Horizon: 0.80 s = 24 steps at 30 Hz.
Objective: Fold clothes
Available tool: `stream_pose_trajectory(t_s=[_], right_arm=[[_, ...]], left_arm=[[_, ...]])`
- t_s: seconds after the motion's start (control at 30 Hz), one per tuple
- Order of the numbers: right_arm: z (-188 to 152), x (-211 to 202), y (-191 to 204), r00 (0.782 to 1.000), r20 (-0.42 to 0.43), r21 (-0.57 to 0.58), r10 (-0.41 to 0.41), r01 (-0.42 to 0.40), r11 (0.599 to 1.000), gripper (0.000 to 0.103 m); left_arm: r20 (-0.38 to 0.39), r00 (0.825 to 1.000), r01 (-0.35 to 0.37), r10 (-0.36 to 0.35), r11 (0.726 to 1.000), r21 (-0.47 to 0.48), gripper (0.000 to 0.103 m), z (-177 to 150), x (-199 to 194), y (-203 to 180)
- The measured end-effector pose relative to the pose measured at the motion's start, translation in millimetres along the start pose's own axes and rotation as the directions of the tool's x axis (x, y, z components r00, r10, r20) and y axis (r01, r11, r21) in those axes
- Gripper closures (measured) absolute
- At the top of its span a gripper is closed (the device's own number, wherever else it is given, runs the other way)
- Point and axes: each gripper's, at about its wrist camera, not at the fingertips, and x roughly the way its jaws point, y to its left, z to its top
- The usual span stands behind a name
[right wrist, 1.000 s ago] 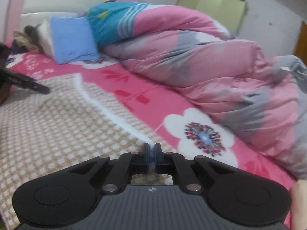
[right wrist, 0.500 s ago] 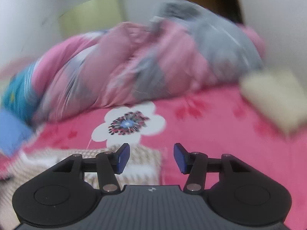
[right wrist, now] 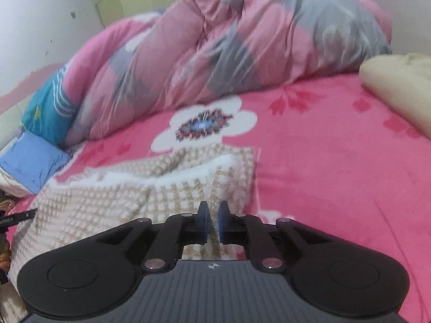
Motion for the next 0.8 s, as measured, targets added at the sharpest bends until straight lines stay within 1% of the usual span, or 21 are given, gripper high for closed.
stream_pose_trajectory(t_s=[0.03, 0.1, 0.2, 0.27, 0.43, 0.5, 0.57, 0.67, 0.8], right_arm=[[-1.3, -4.2, 5.0, 1.000, 0.020, -0.024, -0.016, 0.016, 1.000, 0.096], [-3.2, -10.8, 15.4, 0.997, 0.060, -0.072, -0.038, 0.042, 0.997, 0.096], [-4.7, -15.4, 30.7, 0.991, 0.112, -0.141, -0.070, 0.086, 0.986, 0.097], [-3.6, -15.6, 35.5, 0.986, 0.138, -0.161, -0.095, 0.117, 0.980, 0.097], [-2.8, -12.0, 38.3, 0.981, 0.151, -0.180, -0.121, 0.147, 0.973, 0.097], [-3.1, -10.9, 39.8, 0.979, 0.154, -0.191, -0.130, 0.159, 0.969, 0.097], [-3.2, -12.5, 42.9, 0.976, 0.175, -0.204, -0.132, 0.168, 0.964, 0.097], [-1.5, -16.9, 46.1, 0.966, 0.219, -0.210, -0.137, 0.183, 0.960, 0.097], [19.6, -16.2, 43.9, 0.954, 0.268, -0.199, -0.132, 0.189, 0.962, 0.098]], left_arm=[[0.006, 1.000, -0.018, 0.018, 1.000, 0.017, 0.073, -0.2, -1.2, -3.8], [0.028, 0.999, -0.048, 0.047, 0.998, 0.043, 0.080, -0.2, -4.8, -10.4], [0.062, 0.995, -0.088, 0.084, 0.994, 0.064, 0.088, 0.2, -10.1, -17.4], [0.093, 0.991, -0.106, 0.099, 0.991, 0.084, 0.094, 0.0, -14.5, -22.1], [0.161, 0.981, -0.141, 0.112, 0.973, 0.184, 0.095, -3.2, -24.8, -40.0], [0.180, 0.978, -0.146, 0.109, 0.967, 0.209, 0.095, -2.3, -27.2, -44.3], [0.201, 0.974, -0.145, 0.103, 0.967, 0.209, 0.095, -0.5, -29.9, -46.0], [0.223, 0.969, -0.146, 0.105, 0.973, 0.177, 0.096, 5.2, -32.0, -44.2], [0.231, 0.969, -0.128, 0.093, 0.982, 0.140, 0.096, 22.1, -24.8, -38.9]])
